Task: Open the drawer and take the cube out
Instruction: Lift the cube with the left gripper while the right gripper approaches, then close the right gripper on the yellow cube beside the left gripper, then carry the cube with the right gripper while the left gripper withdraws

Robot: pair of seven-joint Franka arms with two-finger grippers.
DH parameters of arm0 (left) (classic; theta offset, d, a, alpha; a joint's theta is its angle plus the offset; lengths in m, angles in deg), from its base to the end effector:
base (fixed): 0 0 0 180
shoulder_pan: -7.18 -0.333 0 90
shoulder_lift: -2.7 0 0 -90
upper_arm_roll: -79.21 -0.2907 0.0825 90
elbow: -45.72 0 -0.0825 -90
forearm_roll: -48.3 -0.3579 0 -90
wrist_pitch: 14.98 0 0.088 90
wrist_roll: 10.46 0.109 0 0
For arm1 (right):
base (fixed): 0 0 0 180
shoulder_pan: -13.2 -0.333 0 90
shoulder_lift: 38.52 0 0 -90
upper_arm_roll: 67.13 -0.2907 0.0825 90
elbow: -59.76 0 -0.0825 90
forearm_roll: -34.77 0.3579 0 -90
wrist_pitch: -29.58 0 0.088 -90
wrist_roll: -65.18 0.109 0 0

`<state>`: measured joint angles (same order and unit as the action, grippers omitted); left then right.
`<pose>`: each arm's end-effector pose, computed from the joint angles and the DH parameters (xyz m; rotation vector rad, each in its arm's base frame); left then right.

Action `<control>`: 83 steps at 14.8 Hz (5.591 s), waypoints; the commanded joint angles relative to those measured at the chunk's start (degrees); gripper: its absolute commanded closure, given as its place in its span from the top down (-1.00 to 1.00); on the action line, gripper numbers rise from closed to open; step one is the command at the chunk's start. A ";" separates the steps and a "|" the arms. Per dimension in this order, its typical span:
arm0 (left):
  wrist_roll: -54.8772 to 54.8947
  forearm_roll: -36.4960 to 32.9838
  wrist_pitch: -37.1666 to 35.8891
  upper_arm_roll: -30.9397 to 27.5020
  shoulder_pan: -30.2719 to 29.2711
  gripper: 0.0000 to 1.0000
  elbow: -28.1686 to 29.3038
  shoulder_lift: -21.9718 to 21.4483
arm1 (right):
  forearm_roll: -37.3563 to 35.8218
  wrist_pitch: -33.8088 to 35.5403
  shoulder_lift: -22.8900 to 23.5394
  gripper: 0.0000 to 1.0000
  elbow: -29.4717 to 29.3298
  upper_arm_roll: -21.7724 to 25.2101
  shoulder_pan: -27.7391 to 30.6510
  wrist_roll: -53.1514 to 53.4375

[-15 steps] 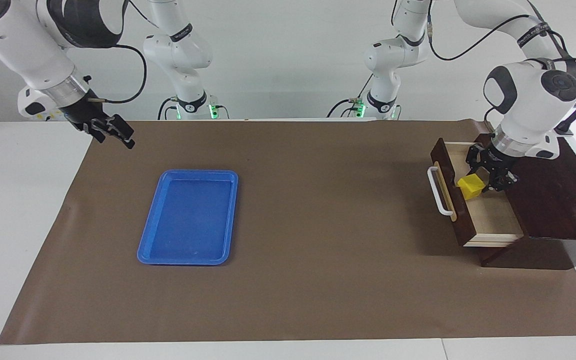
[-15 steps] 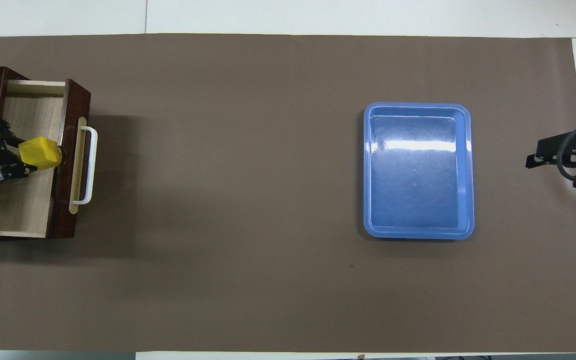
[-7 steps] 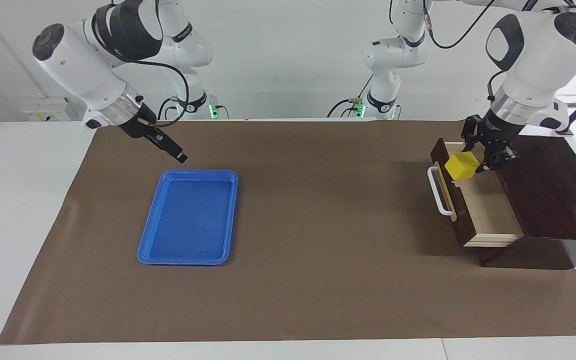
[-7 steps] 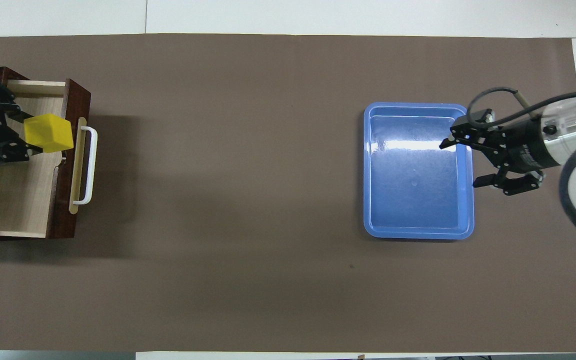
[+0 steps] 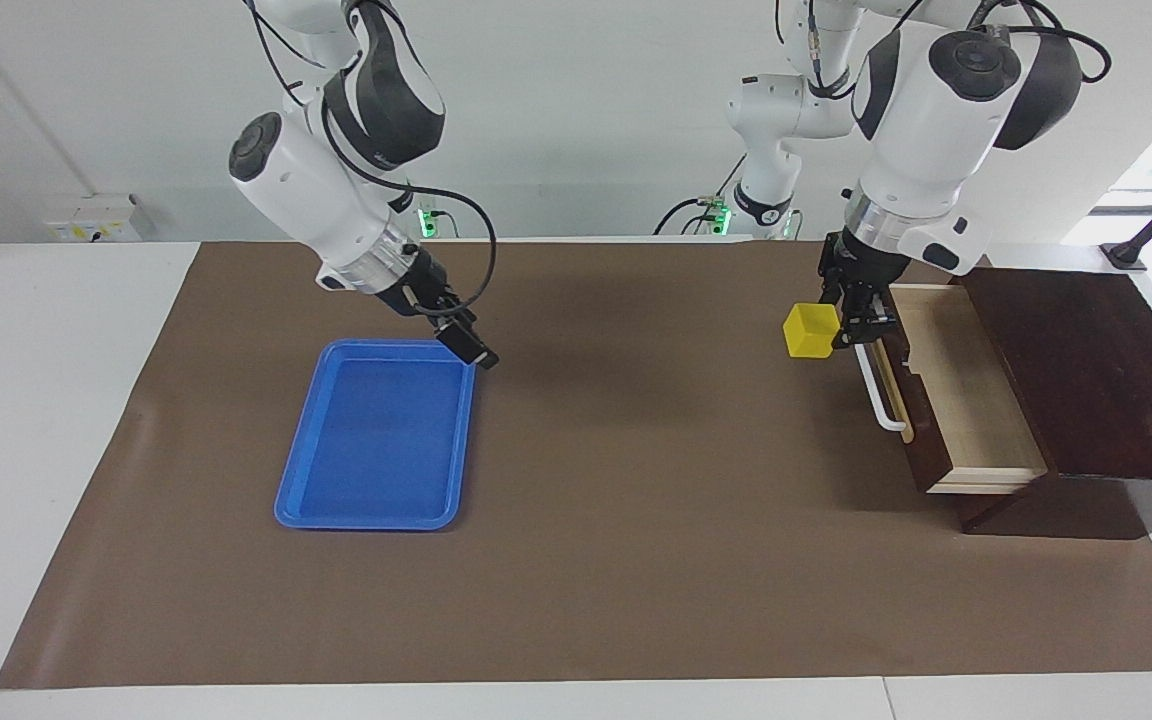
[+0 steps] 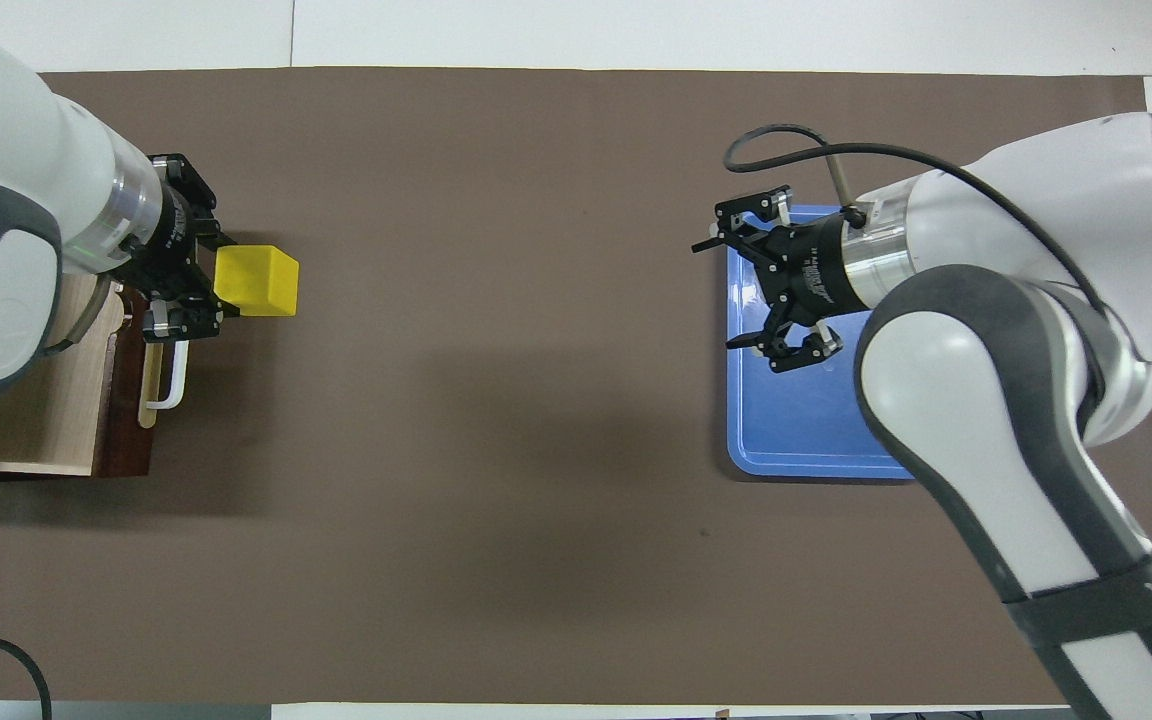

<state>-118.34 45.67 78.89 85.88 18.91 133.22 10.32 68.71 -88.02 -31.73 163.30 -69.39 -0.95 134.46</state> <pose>0.5432 -0.1716 0.5500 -2.2114 -2.1855 -0.0274 0.5525 0.1944 0.4771 -2.1949 1.4547 0.3796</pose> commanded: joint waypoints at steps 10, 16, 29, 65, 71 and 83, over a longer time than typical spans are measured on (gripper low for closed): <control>-9.08 1.32 -1.15 -1.48 9.80 -1.00 -10.33 11.89 | 14.14 -10.80 4.38 1.00 -2.38 0.33 -11.94 15.96; -11.39 1.23 -0.97 -1.57 9.80 -1.00 -11.04 12.07 | 14.31 -12.29 4.11 1.00 -1.68 0.33 -15.46 19.66; -16.75 0.88 -1.06 -1.57 12.17 -1.00 -11.04 11.98 | 6.32 -10.21 20.44 1.00 -22.39 0.68 -18.19 29.66; -15.70 0.79 -0.35 -1.48 11.56 1.00 -8.93 7.77 | 4.56 -12.65 22.30 -1.00 -25.23 0.77 -17.31 31.26; -7.90 0.88 -0.35 -1.57 7.96 1.00 -6.82 5.39 | 5.95 -6.43 20.81 -1.00 -26.02 0.33 -8.55 31.18; 17.25 0.70 29.69 -1.66 -7.77 1.00 26.92 -4.72 | 14.14 7.57 10.01 -1.00 -6.54 0.59 13.97 5.81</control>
<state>-103.63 45.70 103.95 83.84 12.88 153.42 8.91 80.98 -79.48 -15.84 146.33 -68.08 10.75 146.81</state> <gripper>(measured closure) 0.000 0.441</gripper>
